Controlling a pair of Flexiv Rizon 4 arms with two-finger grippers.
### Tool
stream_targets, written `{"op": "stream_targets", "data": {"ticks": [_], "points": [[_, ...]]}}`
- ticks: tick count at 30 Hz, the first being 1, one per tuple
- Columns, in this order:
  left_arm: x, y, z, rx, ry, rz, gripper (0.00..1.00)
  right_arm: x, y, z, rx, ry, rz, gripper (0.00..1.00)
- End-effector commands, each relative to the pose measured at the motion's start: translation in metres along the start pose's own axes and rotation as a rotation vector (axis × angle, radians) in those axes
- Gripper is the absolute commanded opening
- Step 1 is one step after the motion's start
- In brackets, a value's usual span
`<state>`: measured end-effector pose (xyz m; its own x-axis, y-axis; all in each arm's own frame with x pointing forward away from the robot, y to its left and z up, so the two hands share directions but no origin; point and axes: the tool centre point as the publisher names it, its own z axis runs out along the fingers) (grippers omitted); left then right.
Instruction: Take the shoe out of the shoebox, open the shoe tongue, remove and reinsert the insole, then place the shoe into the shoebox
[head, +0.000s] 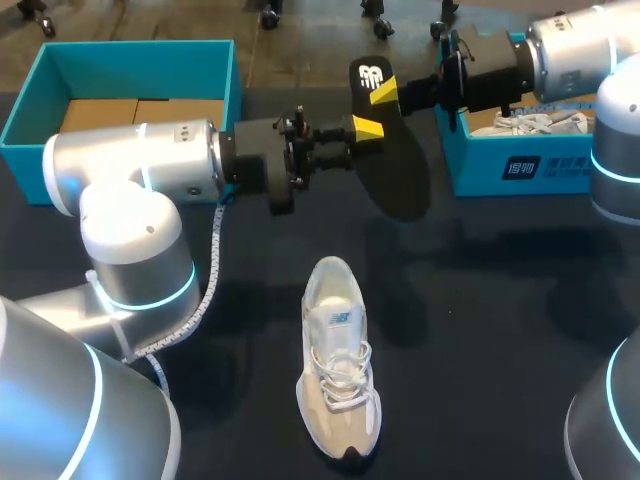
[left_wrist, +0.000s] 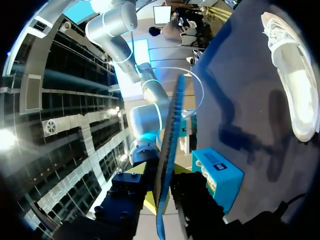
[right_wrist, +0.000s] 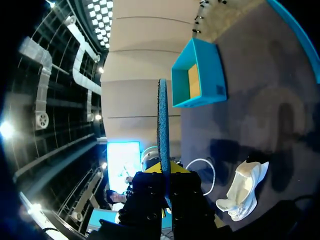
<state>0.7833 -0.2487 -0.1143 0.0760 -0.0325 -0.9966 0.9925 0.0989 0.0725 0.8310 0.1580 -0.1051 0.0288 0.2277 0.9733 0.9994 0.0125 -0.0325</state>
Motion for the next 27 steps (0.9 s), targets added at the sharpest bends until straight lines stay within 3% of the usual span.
{"op": "stream_targets", "data": {"ticks": [1,6,8,16,18,19,27], "points": [[-0.003,-0.003,0.001,0.005,-0.001,0.006,0.21,0.0,0.001,0.001,0.0,-0.001,0.0,0.0],[-0.004,-0.001,0.003,0.002,0.002,0.012,0.18,0.0,0.001,0.001,0.0,-0.001,0.0,0.0],[-0.004,0.0,0.004,-0.006,0.004,0.012,0.0,0.0,0.001,0.001,0.0,-0.001,0.0,0.0],[-0.003,-0.001,0.005,-0.011,0.005,0.02,0.0,0.0,0.001,0.001,0.0,-0.001,0.0,0.0],[-0.005,-0.002,0.003,-0.009,0.004,0.026,0.0,-0.001,0.0,0.001,0.002,0.002,0.001,0.59],[-0.006,-0.003,0.002,-0.008,0.004,0.027,0.0,-0.001,-0.001,0.0,0.002,0.006,-0.001,1.0],[0.003,-0.003,-0.016,0.006,0.036,-0.039,0.0,-0.002,-0.009,-0.017,-0.026,0.022,-0.04,1.0]]}}
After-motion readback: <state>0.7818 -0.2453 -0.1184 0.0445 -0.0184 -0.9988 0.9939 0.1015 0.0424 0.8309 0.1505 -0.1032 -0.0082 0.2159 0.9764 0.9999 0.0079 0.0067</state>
